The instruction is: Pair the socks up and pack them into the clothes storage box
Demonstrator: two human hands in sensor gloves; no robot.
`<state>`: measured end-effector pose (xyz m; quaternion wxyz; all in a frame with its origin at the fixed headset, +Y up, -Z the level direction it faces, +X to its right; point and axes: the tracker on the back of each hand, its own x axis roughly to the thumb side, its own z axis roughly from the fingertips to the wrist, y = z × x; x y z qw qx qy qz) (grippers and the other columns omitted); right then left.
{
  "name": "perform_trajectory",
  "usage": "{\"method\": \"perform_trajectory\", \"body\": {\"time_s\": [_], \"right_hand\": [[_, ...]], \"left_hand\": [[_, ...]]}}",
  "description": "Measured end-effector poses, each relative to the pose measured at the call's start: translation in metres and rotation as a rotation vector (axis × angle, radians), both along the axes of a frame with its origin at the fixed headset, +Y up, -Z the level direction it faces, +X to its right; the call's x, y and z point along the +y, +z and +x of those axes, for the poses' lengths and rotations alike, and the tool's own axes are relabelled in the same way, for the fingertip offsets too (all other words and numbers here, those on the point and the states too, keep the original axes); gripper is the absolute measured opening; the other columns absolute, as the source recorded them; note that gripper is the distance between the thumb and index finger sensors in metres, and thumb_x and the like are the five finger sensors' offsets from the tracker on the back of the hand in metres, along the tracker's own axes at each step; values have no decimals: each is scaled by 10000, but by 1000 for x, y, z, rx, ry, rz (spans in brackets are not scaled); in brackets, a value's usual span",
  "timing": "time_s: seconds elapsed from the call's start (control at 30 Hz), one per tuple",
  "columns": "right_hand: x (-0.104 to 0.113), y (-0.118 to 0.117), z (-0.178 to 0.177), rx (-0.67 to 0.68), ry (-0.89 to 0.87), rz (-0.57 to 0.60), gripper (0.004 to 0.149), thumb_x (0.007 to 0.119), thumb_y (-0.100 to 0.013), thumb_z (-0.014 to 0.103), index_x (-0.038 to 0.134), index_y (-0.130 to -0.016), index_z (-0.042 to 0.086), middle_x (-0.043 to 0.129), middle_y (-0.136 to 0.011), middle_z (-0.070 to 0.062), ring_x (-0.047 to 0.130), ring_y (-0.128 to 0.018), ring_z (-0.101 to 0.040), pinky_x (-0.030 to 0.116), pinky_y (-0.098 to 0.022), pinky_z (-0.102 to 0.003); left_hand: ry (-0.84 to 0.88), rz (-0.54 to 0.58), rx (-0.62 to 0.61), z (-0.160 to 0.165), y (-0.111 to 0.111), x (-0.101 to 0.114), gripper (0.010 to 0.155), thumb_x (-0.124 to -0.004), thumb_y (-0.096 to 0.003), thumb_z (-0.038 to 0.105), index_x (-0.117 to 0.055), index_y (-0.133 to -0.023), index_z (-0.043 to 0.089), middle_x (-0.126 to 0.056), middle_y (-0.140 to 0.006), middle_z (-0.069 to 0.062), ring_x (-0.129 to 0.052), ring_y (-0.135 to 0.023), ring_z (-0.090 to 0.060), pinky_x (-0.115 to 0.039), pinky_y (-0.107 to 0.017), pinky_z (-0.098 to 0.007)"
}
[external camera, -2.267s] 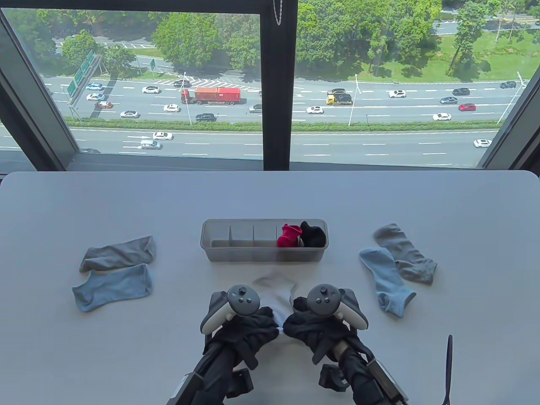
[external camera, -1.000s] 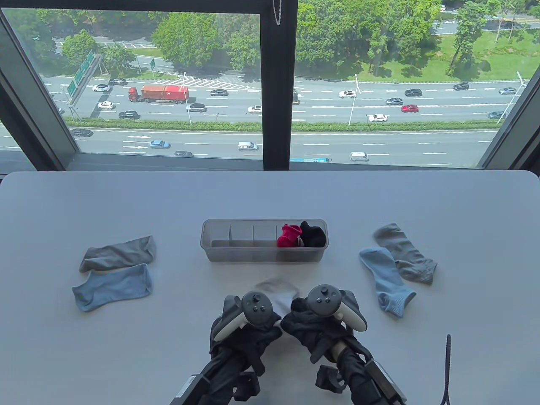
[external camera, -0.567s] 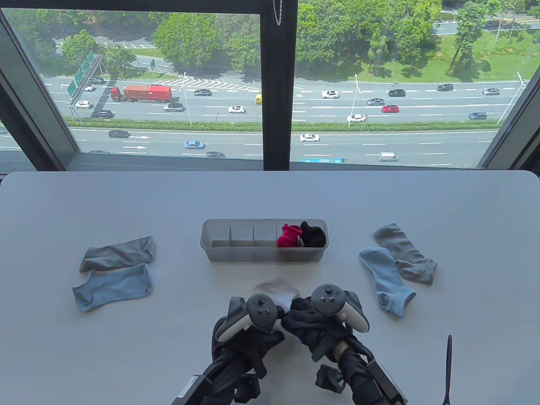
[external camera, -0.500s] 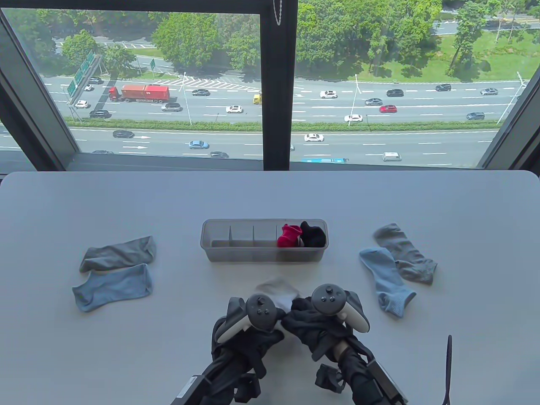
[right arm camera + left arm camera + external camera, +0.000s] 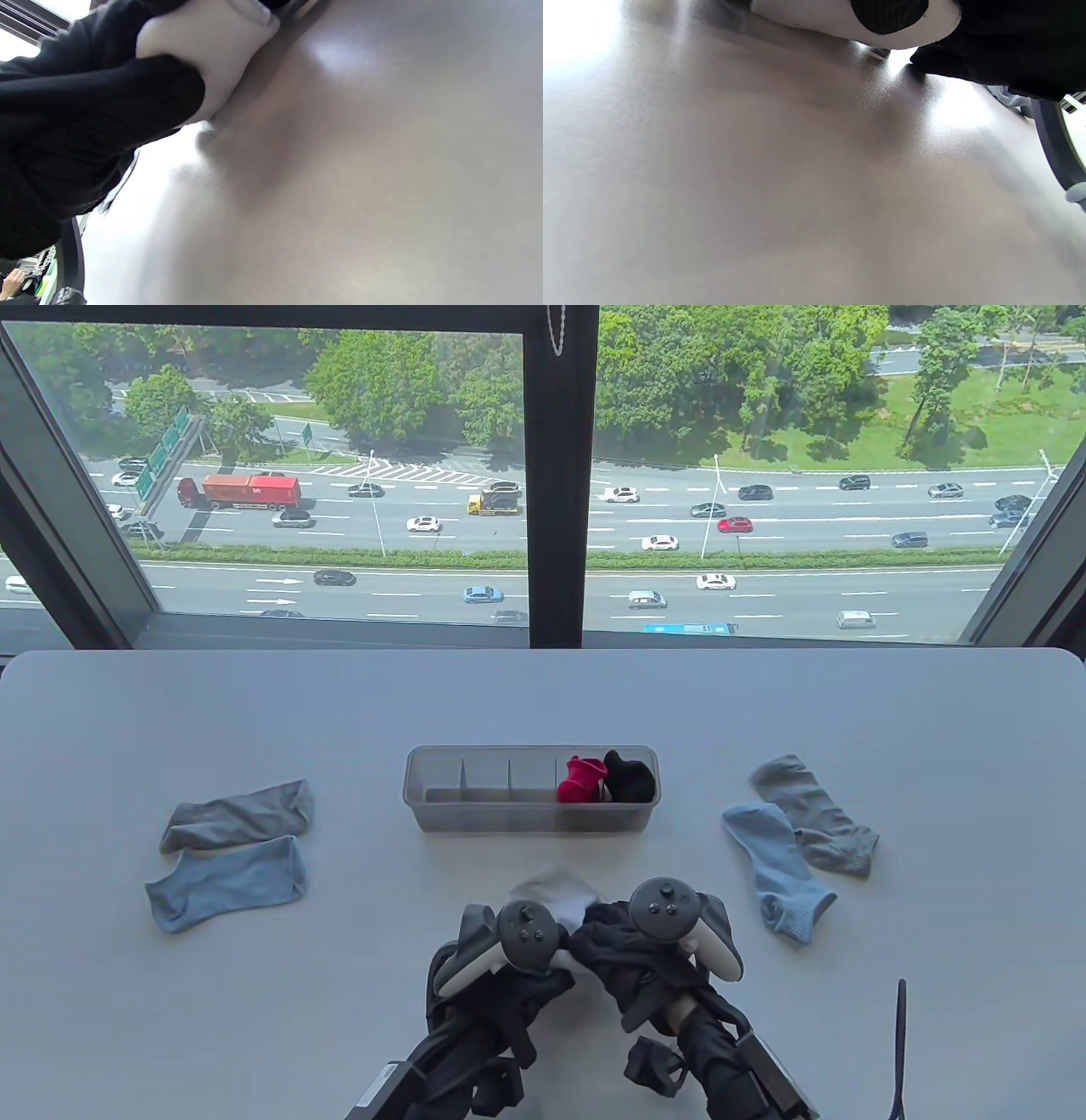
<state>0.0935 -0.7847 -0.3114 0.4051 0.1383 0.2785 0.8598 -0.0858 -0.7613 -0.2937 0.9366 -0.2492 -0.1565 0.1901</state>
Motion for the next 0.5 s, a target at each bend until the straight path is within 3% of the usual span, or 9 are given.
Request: {"method": "perform_trajectory", "body": {"time_s": [0.07, 0.17, 0.23, 0.3, 0.37, 0.5], "right_hand": [[1, 0, 0, -18, -43, -9, 448, 522, -628, 379, 688, -919, 80, 259, -1136, -262, 31, -1001, -471, 27, -662, -637], [0, 2, -1, 57, -87, -40, 603, 587, -591, 467, 452, -1098, 169, 156, -1144, -296, -35, -979, -491, -8, -642, -649], [2, 2, -2, 49, -49, -11, 503, 604, -597, 422, 560, -1027, 163, 179, -1141, -287, -15, -984, -490, 10, -646, -657], [3, 2, -4, 57, -41, -6, 462, 568, -605, 418, 625, -966, 135, 196, -1140, -271, 3, -992, -482, 36, -659, -664], [1, 2, -5, 41, -94, -37, 457, 546, -616, 406, 650, -936, 97, 207, -1135, -267, 3, -993, -479, 23, -657, -654], [3, 3, -3, 18, -124, -30, 481, 537, -622, 419, 632, -943, 75, 217, -1132, -284, 7, -987, -491, 31, -657, -657]], "left_hand": [[10, -11, 3, -1, -1, 3, 468, -613, -592, 315, -552, -991, 77, -541, -1102, -258, -405, -1064, -529, -292, -754, -723], [37, -50, 5, -4, -3, 2, 470, -544, -593, 326, -527, -955, 27, -500, -1102, -256, -385, -1069, -512, -271, -748, -727], [27, -93, -9, -5, -3, 0, 481, -543, -588, 351, -502, -944, 30, -435, -1115, -253, -335, -1075, -498, -233, -743, -728], [14, -62, 3, -4, -3, 0, 517, -602, -571, 373, -470, -947, 45, -390, -1122, -254, -305, -1076, -510, -230, -744, -726], [-12, -40, 11, -3, -1, 2, 624, -652, -567, 386, -296, -1023, 154, -265, -1148, -250, -229, -1082, -518, -202, -747, -730], [11, 66, 4, -1, -1, 10, 484, -657, -578, 320, -530, -975, 76, -412, -1142, -225, -351, -1086, -503, -258, -758, -723]]}}
